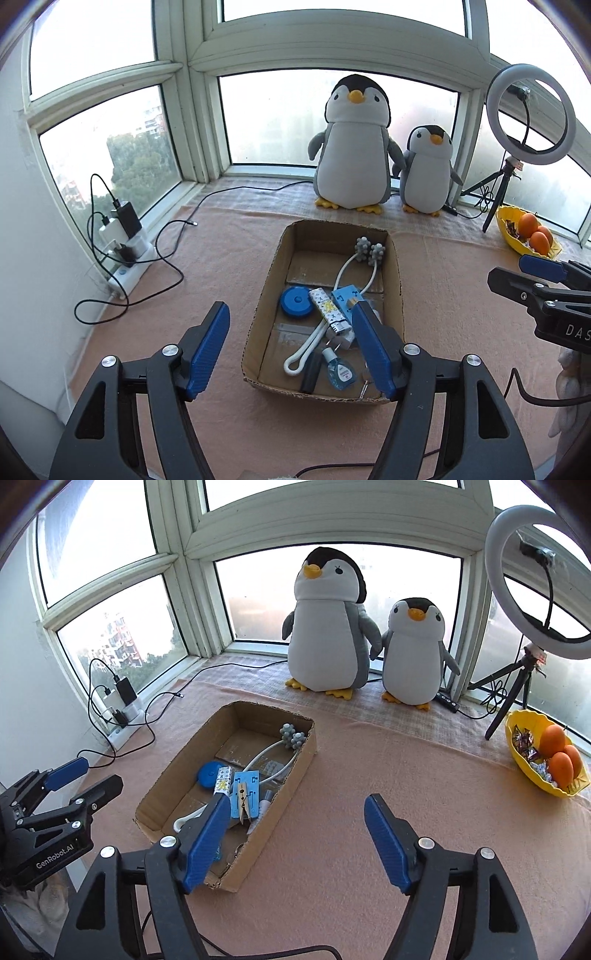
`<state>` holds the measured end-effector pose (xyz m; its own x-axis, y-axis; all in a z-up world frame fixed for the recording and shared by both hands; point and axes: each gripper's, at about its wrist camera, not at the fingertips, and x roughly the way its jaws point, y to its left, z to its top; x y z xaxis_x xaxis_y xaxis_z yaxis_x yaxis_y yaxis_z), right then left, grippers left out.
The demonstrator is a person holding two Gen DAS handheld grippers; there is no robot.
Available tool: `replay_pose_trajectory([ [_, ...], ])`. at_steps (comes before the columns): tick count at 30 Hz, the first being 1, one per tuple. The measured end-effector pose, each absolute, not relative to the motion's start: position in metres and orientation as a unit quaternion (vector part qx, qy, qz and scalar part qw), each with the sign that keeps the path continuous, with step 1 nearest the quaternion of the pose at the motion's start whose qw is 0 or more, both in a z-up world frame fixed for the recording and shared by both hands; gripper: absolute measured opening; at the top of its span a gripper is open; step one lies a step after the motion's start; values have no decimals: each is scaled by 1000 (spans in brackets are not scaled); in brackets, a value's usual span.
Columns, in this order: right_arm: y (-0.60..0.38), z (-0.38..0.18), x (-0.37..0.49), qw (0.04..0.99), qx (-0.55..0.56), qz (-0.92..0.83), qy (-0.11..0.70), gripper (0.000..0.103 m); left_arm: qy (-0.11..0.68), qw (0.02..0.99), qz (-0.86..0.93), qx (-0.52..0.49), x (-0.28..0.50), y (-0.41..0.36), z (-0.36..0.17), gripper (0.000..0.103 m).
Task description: Organize rigid objects
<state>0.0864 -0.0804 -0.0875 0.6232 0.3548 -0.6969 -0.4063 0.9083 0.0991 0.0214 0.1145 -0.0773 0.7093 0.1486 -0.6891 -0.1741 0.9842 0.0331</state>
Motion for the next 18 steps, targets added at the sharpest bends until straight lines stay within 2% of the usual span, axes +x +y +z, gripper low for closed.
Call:
replay_pose_trajectory([
  [4,-94,-86,81,908,-19,191,373,72,364,927,83,-17,16,110,-71,79],
  [18,-106,-85,75,912,-13,176,371,72,363,928,82,-17,13,106,-69,79],
])
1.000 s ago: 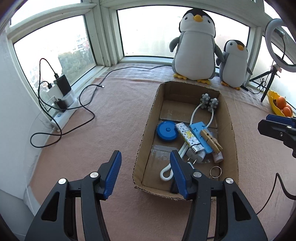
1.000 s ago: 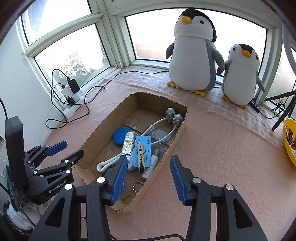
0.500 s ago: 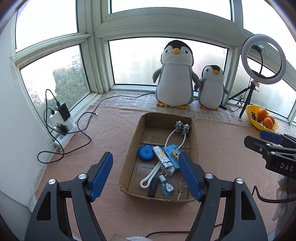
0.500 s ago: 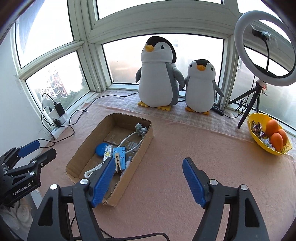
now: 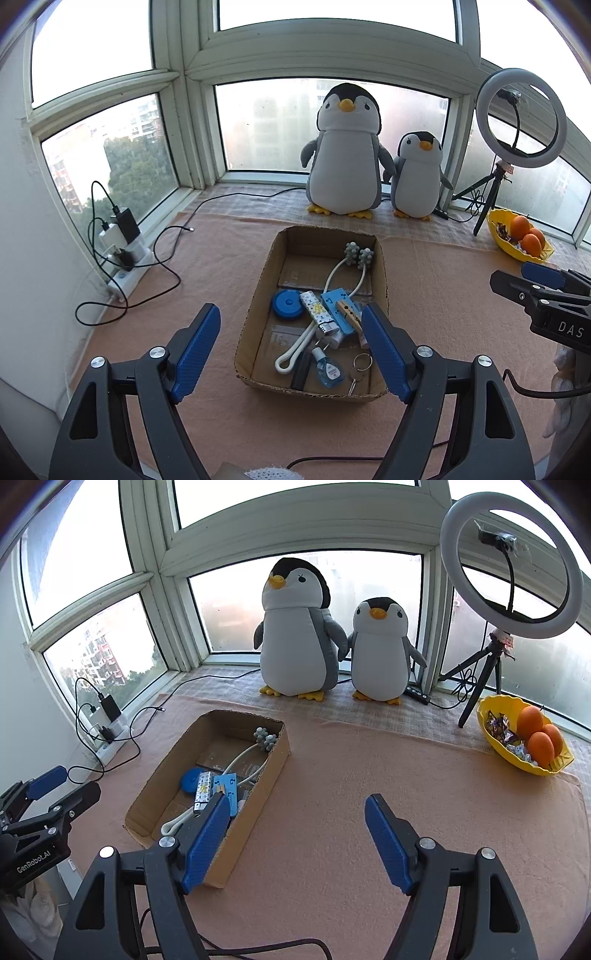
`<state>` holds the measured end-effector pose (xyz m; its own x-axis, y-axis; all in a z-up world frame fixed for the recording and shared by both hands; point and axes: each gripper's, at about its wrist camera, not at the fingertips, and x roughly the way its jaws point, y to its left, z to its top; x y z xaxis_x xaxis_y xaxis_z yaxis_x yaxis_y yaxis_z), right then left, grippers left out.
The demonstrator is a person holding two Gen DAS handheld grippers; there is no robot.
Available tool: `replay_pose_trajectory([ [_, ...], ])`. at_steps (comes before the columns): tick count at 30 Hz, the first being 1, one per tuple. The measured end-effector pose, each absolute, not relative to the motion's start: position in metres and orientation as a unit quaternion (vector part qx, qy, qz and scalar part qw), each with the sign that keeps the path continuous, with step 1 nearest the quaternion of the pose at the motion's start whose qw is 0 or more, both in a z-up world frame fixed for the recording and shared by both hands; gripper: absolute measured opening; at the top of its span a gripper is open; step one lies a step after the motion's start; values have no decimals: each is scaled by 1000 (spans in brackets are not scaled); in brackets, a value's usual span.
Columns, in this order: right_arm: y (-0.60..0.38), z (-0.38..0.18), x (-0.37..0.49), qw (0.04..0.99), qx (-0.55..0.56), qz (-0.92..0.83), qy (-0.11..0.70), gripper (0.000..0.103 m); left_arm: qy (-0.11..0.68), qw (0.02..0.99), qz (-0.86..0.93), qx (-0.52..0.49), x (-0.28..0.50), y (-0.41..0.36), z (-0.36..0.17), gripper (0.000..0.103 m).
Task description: Organize rigid objects
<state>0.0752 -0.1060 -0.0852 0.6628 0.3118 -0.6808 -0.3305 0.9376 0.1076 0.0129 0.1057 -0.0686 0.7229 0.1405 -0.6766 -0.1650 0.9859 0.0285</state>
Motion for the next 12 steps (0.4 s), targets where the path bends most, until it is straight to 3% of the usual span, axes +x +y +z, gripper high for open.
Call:
replay_pose_trajectory([
  [12,-103,-90,76,910,-21,174,376,72,362,929,78,-14,14,103,-72,79],
])
